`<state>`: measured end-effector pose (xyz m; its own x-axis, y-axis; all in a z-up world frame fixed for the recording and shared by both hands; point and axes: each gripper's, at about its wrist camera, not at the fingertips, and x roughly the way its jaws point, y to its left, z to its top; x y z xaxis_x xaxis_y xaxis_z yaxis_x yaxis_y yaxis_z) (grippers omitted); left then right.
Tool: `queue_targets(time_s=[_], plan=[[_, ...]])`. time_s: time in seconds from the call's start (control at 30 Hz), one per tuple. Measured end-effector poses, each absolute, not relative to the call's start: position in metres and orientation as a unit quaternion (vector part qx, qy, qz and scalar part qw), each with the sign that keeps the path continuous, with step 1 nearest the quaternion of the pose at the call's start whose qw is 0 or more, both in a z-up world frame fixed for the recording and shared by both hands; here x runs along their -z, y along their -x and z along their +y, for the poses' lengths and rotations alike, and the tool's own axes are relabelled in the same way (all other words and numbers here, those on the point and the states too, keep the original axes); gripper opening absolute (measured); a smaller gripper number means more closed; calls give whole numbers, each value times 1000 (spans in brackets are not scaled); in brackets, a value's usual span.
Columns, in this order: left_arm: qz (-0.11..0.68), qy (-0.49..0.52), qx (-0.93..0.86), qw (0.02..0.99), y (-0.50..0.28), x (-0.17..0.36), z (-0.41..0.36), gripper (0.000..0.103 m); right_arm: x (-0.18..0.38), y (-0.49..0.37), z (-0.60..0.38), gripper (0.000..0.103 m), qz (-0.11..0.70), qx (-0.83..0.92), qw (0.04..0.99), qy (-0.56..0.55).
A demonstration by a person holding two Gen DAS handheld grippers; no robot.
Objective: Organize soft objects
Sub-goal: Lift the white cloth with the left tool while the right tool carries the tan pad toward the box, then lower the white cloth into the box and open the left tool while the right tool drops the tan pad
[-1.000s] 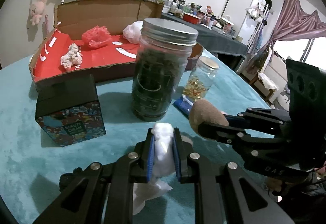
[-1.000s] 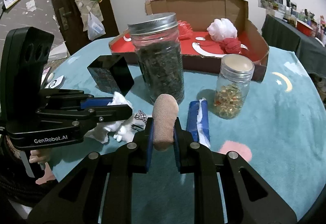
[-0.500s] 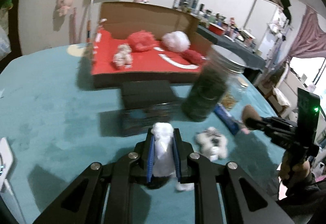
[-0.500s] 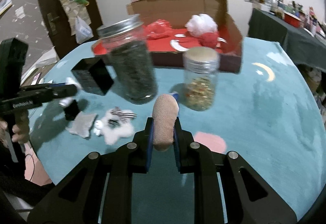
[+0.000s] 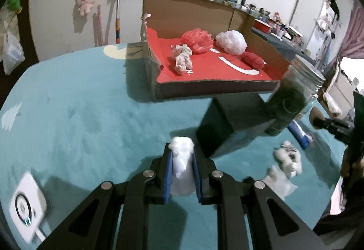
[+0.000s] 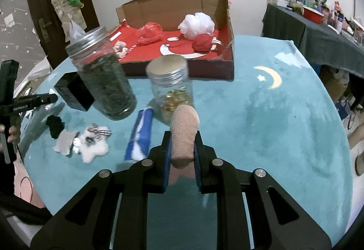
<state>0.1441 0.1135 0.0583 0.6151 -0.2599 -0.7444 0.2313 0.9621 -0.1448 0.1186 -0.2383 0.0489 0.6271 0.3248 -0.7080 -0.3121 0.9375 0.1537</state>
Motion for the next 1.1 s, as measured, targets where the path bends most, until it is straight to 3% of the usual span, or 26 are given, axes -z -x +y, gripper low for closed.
queue_targets(time_s=[0.63, 1.1], plan=[[395, -103, 212, 888, -204, -88, 94, 17, -77, -192, -254, 17, 389, -241, 887, 64], [433, -94, 236, 865, -272, -96, 38, 18, -92, -260, -208, 17, 424, -260, 863, 88]])
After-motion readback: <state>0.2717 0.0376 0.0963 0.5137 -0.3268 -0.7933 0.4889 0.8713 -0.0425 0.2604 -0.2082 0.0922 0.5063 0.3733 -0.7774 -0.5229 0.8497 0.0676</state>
